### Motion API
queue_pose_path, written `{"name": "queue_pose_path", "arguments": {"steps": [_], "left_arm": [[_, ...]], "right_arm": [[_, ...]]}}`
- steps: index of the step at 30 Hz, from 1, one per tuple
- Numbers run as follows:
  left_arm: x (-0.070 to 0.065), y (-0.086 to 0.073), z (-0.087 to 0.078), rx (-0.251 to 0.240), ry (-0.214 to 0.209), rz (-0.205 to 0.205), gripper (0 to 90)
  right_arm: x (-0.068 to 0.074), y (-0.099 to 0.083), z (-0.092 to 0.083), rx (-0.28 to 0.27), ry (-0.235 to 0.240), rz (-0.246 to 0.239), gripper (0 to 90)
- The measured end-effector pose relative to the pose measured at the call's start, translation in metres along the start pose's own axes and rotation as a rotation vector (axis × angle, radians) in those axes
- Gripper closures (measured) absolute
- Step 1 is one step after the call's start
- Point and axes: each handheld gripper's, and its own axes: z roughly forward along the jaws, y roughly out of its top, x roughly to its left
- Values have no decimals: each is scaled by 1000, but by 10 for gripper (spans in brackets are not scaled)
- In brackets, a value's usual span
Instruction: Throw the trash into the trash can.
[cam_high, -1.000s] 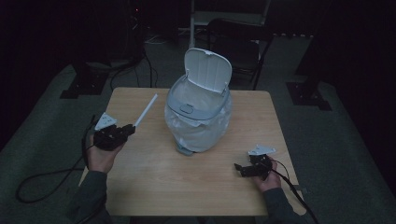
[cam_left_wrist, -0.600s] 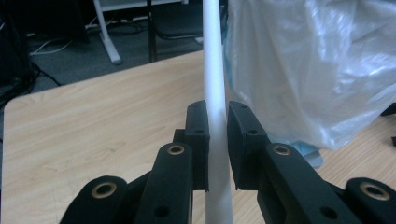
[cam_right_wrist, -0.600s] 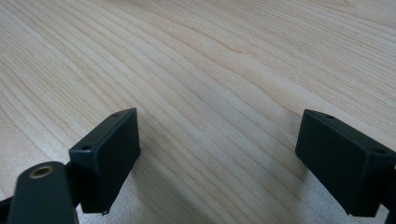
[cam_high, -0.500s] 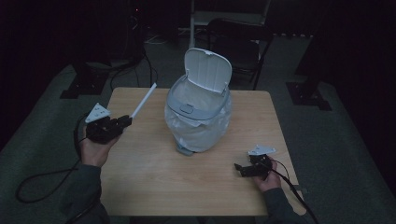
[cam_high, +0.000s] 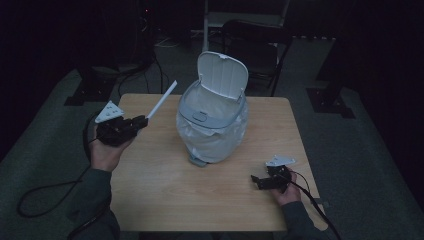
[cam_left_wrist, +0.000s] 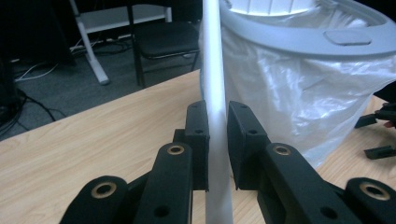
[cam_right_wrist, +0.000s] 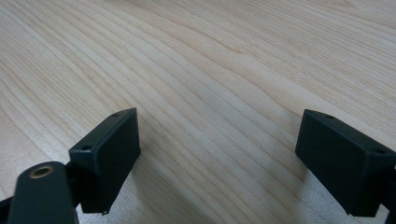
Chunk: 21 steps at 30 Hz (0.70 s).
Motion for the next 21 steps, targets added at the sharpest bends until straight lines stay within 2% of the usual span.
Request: {"name": "queue_pose_path", "arguments": {"steps": [21], "left_arm": [[-18, 29, 15, -4, -55, 62, 801]], "right_arm": [[0, 0, 0, -1, 0, -1, 128]]}}
